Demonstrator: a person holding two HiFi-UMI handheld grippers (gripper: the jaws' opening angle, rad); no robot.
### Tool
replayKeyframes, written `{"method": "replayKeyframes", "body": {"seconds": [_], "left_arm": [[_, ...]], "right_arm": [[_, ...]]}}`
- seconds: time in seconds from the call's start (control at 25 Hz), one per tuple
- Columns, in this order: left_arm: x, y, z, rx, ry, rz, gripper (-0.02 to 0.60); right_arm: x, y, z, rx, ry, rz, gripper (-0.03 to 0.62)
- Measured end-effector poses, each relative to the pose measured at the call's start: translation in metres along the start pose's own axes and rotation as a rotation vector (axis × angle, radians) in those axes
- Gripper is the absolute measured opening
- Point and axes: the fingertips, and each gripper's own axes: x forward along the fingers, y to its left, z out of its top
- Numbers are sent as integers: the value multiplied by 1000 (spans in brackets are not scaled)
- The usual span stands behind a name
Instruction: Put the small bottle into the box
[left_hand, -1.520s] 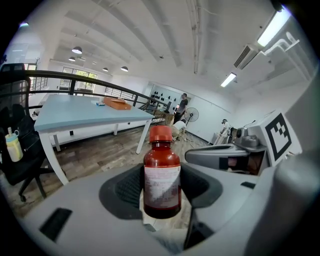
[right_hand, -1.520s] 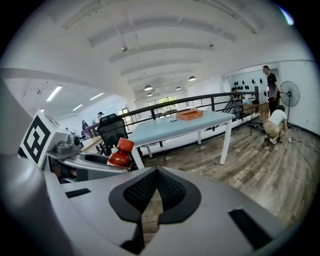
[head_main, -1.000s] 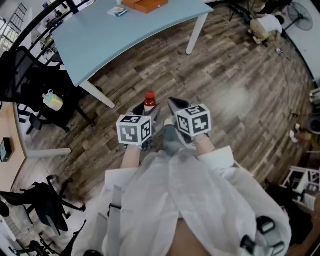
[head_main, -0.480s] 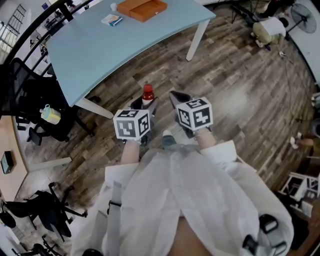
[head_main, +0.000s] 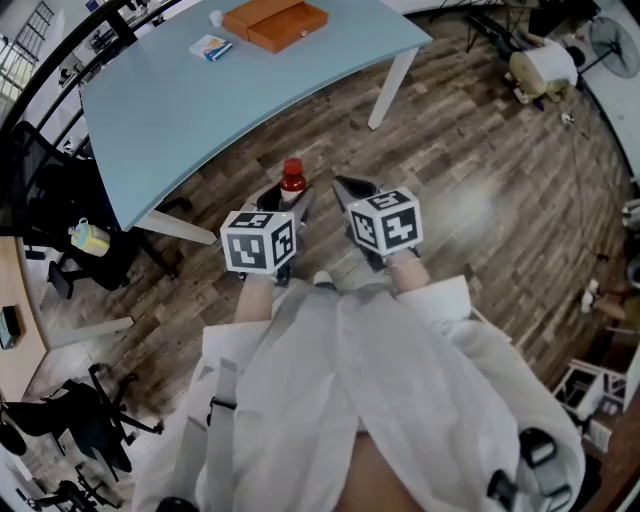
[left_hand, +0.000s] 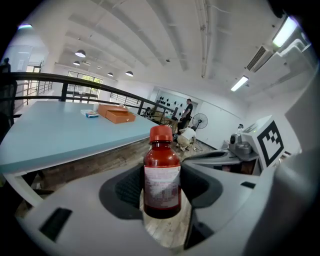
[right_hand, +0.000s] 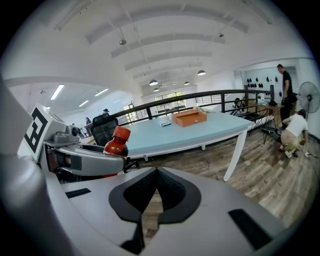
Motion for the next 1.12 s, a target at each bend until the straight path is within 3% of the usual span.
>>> {"method": "replayKeyframes", "body": {"seconds": [0.2,0.44,0.68,0.84,1.12], "left_arm": [[9,7,-6,-4,40,13,219],[26,9,10,-6,3,-19,219],[55,24,38,0,-3,-42,219],[85,30,60,5,-20,-102,219],[145,51,106,25,18,-147,219]], "right_arm": [[10,-10,-4,45,7,16,3],[21,-25,-2,83,8,12,3],[41,-52,17,123,-2,-7,3],[64,-71,34,141,1,-15,3],[104,-125,79,153,-4,-53,3]]}}
